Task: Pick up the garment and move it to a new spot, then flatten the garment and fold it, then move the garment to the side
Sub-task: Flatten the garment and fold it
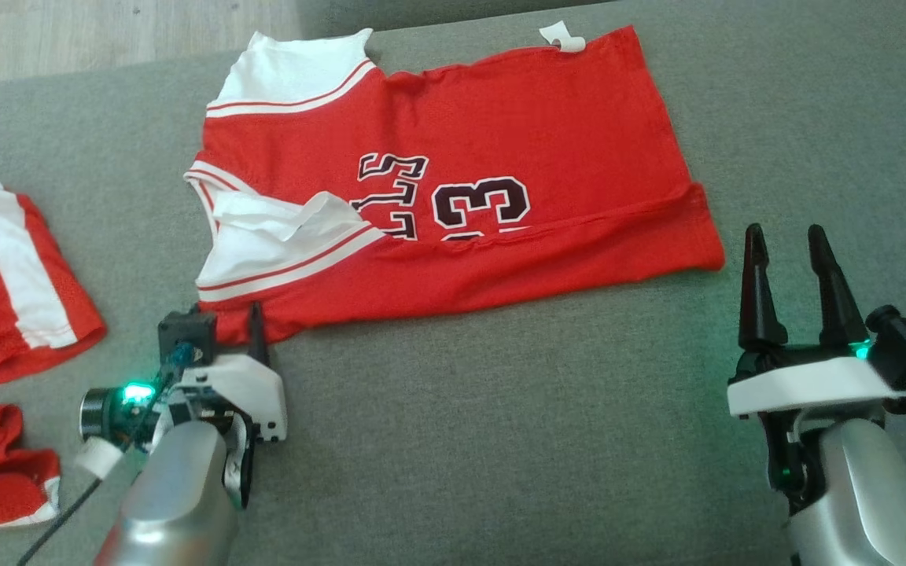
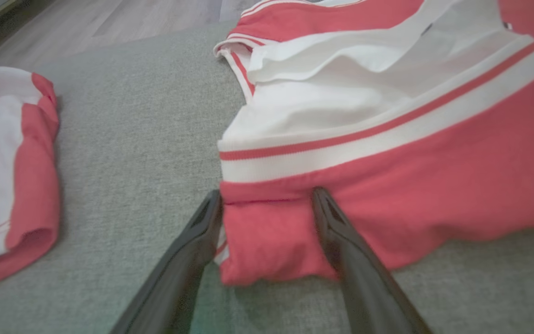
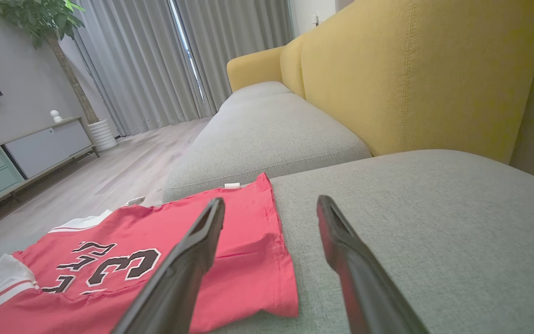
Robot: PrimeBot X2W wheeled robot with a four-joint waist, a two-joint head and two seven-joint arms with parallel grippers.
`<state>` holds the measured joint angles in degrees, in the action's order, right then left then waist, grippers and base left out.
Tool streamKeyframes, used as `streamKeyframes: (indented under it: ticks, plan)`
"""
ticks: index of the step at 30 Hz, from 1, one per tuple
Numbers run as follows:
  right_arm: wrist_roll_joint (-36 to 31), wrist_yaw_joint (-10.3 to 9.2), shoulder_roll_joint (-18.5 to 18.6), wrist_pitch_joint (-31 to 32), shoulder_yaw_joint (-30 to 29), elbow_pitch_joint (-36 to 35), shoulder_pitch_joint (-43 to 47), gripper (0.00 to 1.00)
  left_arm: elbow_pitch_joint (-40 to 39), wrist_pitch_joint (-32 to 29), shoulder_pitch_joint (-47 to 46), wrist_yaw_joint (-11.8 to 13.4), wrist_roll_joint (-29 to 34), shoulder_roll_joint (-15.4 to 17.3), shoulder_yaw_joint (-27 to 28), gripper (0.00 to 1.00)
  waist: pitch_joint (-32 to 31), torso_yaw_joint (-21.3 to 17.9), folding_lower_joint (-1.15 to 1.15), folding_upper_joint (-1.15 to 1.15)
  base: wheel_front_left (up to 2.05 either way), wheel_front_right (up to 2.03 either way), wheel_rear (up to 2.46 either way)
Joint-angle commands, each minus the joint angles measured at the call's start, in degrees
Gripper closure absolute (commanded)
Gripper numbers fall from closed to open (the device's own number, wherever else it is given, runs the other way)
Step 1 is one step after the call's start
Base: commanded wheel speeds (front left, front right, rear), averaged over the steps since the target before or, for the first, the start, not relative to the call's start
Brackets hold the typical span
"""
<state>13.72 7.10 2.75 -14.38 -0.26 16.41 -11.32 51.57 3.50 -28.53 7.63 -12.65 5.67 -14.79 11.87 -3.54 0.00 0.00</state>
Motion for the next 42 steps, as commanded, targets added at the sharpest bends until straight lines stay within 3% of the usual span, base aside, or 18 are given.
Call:
streamKeyframes:
  ticks: [1, 2, 9, 17, 25, 37, 38, 39, 40, 42]
  plan:
    - [0.59, 0.39, 0.13, -0.62, 1.30, -2.03, -1.63, 0.00, 1.97, -2.23, 0.75, -0.52, -0.45, 1.45, 0.79, 0.56, -0.03, 0.12, 0.00, 0.00, 0.00, 0.00, 0.00]
    - [0.57, 0.39, 0.13, -0.62, 1.24, -1.95, -1.62, 0.00, 2.14, -2.40, 0.59, -0.88, -0.56, 1.41, 0.63, 1.00, -0.04, 0.22, 0.00, 0.00, 0.00, 0.00, 0.00]
    - [-2.10, 0.39, 0.13, 1.73, -0.61, 2.98, -2.36, 0.00, -0.18, 2.70, -0.39, -1.03, -0.92, 1.34, 0.51, 1.00, -0.21, 1.24, 0.00, 0.00, 0.00, 0.00, 0.00]
    - [-2.31, 0.39, 0.13, 8.35, -2.89, 13.43, -7.66, 0.00, -8.94, 10.65, -1.51, -0.10, 0.56, 1.32, -0.29, 1.00, -0.15, 3.37, 0.00, 0.00, 0.00, 0.00, 0.00]
    - [0.06, 0.39, 0.13, 10.39, -4.73, 27.52, -15.21, 0.00, -17.25, 11.43, -0.31, -0.73, 2.87, 1.21, -2.88, 1.00, 0.30, 5.37, 0.00, 0.00, 0.00, 0.00, 0.00]
    - [-1.43, 0.39, 0.13, 8.00, -2.81, 43.05, -21.97, 0.00, -18.48, 11.45, 1.06, -0.88, 3.50, 1.60, -4.82, 1.00, 0.53, 6.58, 0.00, 0.00, 0.00, 0.00, 0.00]
    - [-1.70, 0.39, 0.13, 7.96, -2.55, 44.18, -22.38, 0.29, -18.47, 11.45, 1.11, -0.89, 3.45, 1.65, -4.89, 1.00, 0.48, 6.64, 0.00, 0.00, 0.00, 0.00, 0.00]
    - [-1.91, 0.39, 0.13, 7.83, -2.22, 45.19, -22.75, 0.80, -18.46, 11.45, 1.11, -0.92, 3.39, 1.72, -4.95, 1.00, 0.42, 6.69, 0.00, 0.00, 0.00, 0.00, 0.00]
    - [-2.21, 0.39, 0.13, 7.59, -1.85, 46.06, -23.06, 1.00, -18.42, 11.44, 1.12, -0.92, 3.33, 1.77, -5.00, 1.00, 0.33, 6.71, 0.00, 0.00, 0.00, 0.00, 0.00]
    - [-2.86, 0.39, 0.13, 6.60, -1.60, 47.45, -23.58, 1.00, -18.32, 11.40, 1.20, -0.81, 3.24, 1.85, -5.09, 1.00, 0.13, 6.67, 0.00, 0.00, 0.00, 0.00, 0.00]
